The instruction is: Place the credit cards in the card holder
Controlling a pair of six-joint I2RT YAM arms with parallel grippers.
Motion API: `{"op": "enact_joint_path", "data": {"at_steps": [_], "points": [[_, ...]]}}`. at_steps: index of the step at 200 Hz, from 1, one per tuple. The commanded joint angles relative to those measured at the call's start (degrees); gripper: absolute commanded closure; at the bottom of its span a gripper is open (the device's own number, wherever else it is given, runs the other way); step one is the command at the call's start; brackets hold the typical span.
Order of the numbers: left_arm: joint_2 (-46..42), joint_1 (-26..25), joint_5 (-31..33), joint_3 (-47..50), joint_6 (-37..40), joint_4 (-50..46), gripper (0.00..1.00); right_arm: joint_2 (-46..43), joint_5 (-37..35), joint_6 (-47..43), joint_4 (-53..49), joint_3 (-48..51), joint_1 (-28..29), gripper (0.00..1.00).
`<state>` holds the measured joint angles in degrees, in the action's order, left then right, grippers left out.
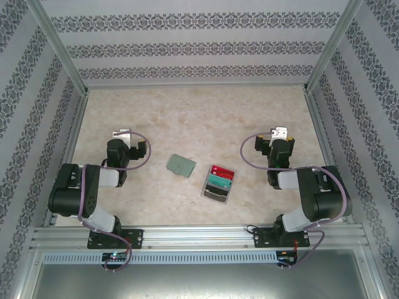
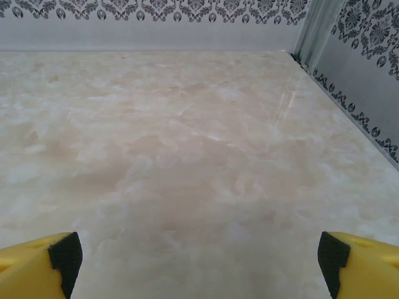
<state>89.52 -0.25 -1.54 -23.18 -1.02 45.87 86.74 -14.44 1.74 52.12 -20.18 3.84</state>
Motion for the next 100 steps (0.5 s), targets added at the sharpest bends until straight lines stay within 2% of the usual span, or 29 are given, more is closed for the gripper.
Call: {"op": "enact_joint_path", "data": {"at_steps": [1,100], "points": [[-0.1,0.6,-0.9,-1.1,1.0,0.7,0.01,-0.4,0.6,1.3,1.2,-0.7,-0.6,0.02],[-0.1,0.7,-0.9,-1.1,0.9,0.8,0.01,-0.3,1.4,1.1,0.9,-0.9,-0.7,0.02]]}}
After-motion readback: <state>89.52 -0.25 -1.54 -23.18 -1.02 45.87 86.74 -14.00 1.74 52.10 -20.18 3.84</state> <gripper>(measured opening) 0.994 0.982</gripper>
